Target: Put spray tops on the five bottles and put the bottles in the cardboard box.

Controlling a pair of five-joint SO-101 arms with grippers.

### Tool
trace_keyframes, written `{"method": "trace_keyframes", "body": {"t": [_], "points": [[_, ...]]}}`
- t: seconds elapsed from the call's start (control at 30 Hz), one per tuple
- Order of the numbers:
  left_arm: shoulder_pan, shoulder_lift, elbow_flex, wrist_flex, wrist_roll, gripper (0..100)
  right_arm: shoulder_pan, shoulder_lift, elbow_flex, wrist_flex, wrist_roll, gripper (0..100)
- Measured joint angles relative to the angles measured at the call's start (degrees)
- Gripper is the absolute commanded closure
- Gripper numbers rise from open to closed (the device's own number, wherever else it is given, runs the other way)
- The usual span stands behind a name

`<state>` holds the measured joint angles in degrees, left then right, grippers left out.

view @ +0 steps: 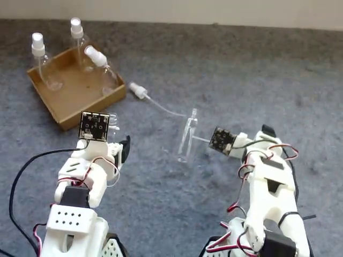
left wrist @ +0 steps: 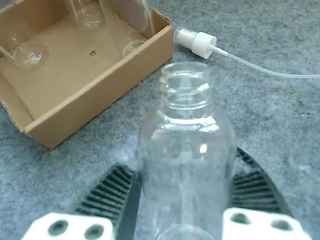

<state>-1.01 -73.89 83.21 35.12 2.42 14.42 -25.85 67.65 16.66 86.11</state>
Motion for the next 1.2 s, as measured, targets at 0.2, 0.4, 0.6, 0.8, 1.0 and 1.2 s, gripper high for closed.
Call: {"method": "trace_keyframes", "body": {"t": [0.2, 0.4, 0.6, 0.8, 1.0, 1.2], "points": [[0.0, 0.0, 0.0, 0.0, 0.0, 89, 0.53, -2.02, -3.43, 0.0, -12.75, 71.0], [0.0, 0.0, 0.0, 0.0, 0.0, 89, 0.53, -10.64, -4.22, 0.0, -32.97, 71.0], [0.0, 0.0, 0.0, 0.0, 0.0, 89, 0.53, -18.55, -4.22, 7.21, -52.31, 71.0], [0.0, 0.0, 0.0, 0.0, 0.0, 89, 0.09, -19.34, -11.87, 30.77, -68.4, 71.0], [0.0, 0.0, 0.0, 0.0, 0.0, 89, -1.85, -9.49, -26.37, 45.71, -83.52, 71.0], [0.0, 0.0, 0.0, 0.0, 0.0, 89, -2.81, 6.24, -40.97, 55.82, -101.8, 71.0]]}}
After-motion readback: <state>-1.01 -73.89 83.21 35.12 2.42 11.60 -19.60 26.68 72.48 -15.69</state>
